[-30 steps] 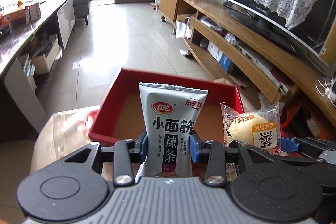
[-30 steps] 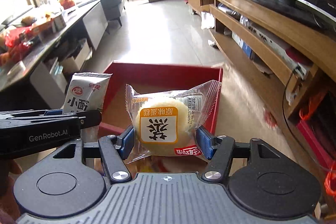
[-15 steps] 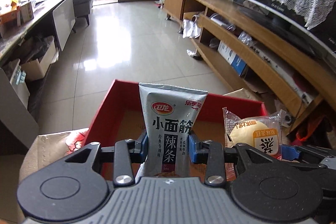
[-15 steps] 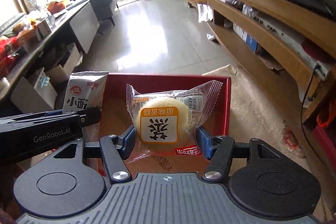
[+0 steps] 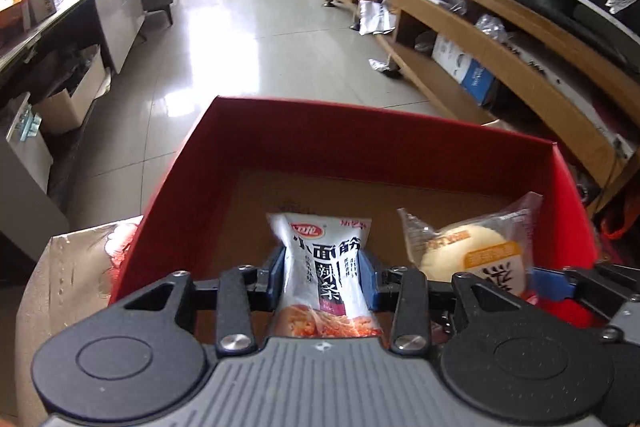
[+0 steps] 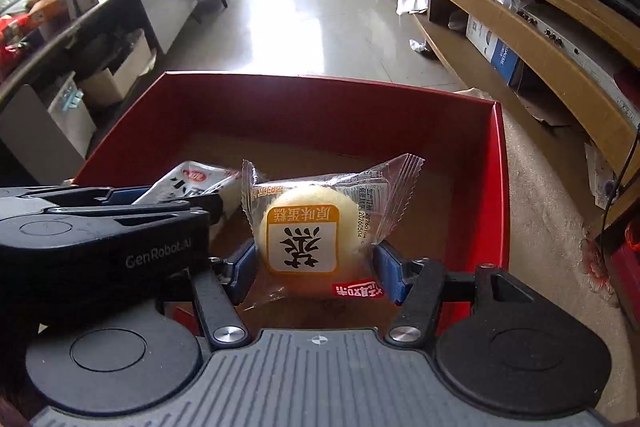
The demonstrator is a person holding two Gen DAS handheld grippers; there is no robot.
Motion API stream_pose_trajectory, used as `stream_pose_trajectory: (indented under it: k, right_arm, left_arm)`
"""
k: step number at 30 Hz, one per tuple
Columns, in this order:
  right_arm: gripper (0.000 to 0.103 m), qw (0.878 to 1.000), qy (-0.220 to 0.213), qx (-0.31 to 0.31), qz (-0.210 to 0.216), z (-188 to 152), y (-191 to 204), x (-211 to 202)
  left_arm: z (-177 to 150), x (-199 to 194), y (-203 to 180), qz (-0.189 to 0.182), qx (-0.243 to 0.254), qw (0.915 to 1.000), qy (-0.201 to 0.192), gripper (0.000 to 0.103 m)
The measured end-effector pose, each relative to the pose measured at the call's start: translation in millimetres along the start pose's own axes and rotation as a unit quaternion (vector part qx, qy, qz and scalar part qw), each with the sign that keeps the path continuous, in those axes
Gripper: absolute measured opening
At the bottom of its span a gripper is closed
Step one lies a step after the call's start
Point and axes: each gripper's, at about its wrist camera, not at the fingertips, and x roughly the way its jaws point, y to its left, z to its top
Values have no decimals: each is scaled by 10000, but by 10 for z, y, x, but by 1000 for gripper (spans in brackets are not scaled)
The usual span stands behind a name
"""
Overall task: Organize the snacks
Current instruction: 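Carry the white packet and bun cake with both grippers over the red box, then lower both snacks into the red box and open both grippers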
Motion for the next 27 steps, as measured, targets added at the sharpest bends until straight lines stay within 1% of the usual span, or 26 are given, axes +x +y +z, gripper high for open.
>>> stream_pose_trajectory:
  k: [4,8,13,17,19,21,27]
  right_arm:
    - [70,9998,36,-141,-96,-15,27,77]
    - [73,9999,53,-145,-45,-10,16,131]
    - [74,9997,67,-224,-94,-29,35,128]
    - [76,9992,148,-323,-173,-41,52,136]
    - [77,9989,194,-379,-219,-54,76,132]
    - [79,9984,299,-417,-225,-60,83,126]
    - [79,9971,509,-524,-208,-117,122,79]
  left_arm:
    - [-33,107,30,137,31,9999,26,35]
    - [-46,191,59,170,32,9998,86,37]
    - [-62,171,58,307,84,9994,111,40]
    - [-113,136,73,381,77,9990,234,44]
    - [-140,96,72,409,93,9987,276,44]
    - [-158,72,89,422,93,9982,411,44]
    - [-261,-10,111,445,73,9972,598,44]
